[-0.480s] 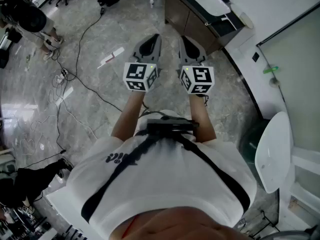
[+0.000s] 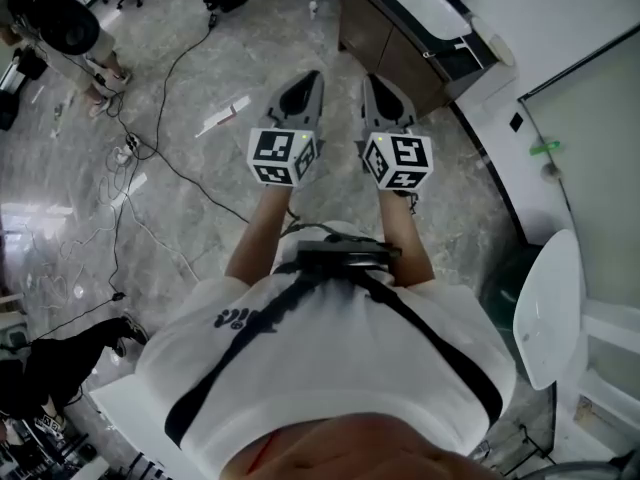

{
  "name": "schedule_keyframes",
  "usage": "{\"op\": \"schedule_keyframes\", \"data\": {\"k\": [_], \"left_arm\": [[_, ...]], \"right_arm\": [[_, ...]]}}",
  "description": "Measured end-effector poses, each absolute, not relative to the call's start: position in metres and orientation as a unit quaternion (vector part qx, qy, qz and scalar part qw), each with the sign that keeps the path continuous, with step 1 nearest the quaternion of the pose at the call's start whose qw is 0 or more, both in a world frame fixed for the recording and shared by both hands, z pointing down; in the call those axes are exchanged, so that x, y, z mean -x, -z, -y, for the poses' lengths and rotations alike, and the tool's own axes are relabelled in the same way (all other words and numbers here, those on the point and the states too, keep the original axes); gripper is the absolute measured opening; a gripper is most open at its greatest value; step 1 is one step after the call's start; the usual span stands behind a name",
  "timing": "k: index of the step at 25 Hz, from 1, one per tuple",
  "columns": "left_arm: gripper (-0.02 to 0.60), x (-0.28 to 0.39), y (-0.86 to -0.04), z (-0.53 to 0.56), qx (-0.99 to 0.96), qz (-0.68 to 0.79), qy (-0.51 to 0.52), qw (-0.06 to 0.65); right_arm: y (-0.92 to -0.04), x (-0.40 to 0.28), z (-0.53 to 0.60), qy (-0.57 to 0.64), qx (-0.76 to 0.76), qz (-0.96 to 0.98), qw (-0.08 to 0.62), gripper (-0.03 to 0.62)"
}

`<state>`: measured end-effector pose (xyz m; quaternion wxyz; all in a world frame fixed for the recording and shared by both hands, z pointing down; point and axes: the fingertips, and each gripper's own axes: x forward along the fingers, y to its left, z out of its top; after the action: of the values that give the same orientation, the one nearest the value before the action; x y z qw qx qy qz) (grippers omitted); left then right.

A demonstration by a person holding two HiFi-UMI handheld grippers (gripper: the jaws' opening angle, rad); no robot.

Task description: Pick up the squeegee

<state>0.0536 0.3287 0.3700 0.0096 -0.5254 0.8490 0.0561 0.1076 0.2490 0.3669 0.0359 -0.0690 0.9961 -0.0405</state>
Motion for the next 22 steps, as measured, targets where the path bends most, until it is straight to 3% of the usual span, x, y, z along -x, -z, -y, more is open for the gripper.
{"op": "schedule_keyframes", "data": {"k": [14,22], "left_arm": [[0.009,-0.011,-0.397,-0.425,0.513,-0.855,-0.08,-0.013],[0.009,0.007,-0.411,-0.407,0.527,-0.844,-0.092,-0.031]], "right_arm": [[-0.393,-0.054,-0.358,0.04,0.033,-0.999,0.008,0.009],[-0.404,-0.037,-0.333,0.031,0.052,-0.998,0.001,0.008]]}}
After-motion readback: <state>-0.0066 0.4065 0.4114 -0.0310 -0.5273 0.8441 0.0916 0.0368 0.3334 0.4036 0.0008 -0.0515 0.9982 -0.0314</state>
